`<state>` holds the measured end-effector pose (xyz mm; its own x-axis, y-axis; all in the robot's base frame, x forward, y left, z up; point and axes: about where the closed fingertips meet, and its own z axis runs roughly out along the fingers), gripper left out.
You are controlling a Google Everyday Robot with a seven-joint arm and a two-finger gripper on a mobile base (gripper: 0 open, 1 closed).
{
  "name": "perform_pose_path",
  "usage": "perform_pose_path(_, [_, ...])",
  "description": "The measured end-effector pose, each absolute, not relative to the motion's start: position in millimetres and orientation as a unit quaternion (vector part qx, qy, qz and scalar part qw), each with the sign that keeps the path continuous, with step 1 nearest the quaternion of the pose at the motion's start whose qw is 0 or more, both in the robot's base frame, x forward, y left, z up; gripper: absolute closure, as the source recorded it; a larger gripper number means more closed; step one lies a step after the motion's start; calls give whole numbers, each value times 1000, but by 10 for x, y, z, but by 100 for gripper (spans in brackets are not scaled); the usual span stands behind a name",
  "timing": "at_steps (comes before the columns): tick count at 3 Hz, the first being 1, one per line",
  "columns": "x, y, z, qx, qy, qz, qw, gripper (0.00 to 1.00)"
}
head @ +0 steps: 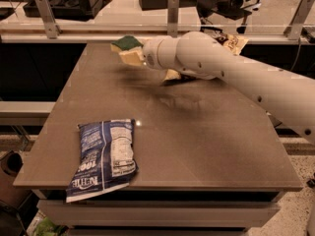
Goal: Pick sponge
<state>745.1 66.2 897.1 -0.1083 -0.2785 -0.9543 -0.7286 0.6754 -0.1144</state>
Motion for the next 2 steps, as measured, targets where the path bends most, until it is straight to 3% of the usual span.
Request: perform_pose_path(2, [7501,387,9244,-360,685,202,600,100])
